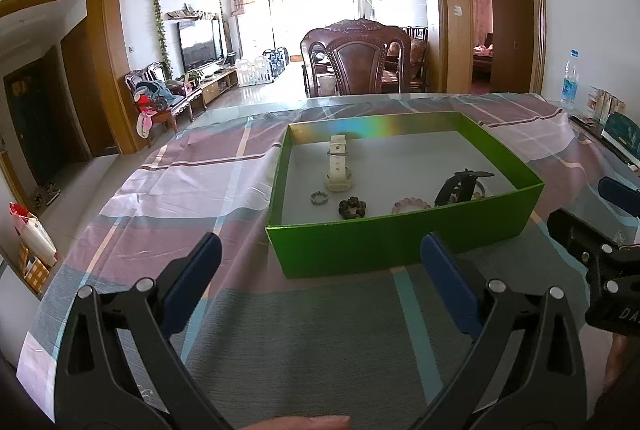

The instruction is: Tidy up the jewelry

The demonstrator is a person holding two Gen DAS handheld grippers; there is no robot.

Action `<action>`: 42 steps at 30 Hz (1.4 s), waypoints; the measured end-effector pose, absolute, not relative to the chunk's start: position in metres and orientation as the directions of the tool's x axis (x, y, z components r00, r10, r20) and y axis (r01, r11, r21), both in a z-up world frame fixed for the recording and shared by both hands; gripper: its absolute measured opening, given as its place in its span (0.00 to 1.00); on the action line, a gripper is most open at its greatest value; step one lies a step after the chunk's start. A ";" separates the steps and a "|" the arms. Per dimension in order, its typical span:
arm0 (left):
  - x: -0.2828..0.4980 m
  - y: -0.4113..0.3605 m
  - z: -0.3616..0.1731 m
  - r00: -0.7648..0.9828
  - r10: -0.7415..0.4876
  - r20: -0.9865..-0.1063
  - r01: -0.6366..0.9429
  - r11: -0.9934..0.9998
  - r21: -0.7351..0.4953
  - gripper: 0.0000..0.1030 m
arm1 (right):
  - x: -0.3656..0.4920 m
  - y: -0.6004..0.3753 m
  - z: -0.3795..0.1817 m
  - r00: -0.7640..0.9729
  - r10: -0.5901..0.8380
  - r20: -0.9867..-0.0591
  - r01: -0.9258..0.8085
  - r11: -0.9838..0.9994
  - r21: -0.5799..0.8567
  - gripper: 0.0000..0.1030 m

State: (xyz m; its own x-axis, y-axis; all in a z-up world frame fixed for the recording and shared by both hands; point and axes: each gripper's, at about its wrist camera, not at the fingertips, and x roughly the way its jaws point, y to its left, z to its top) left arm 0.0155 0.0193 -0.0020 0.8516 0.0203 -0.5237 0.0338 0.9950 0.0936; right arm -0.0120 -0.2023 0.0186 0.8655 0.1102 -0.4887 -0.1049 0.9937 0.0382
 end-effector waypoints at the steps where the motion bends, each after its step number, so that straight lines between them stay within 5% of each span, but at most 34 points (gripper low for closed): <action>1: 0.015 0.019 -0.002 0.852 0.019 -0.524 0.035 0.995 0.094 0.96 | -0.012 -0.203 0.019 0.866 0.109 -0.488 -0.104 0.994 0.038 0.97; 42: 0.013 0.019 -0.003 0.848 0.012 -0.530 0.041 0.995 0.089 0.96 | -0.012 -0.202 0.019 0.865 0.110 -0.489 -0.106 0.994 0.037 0.97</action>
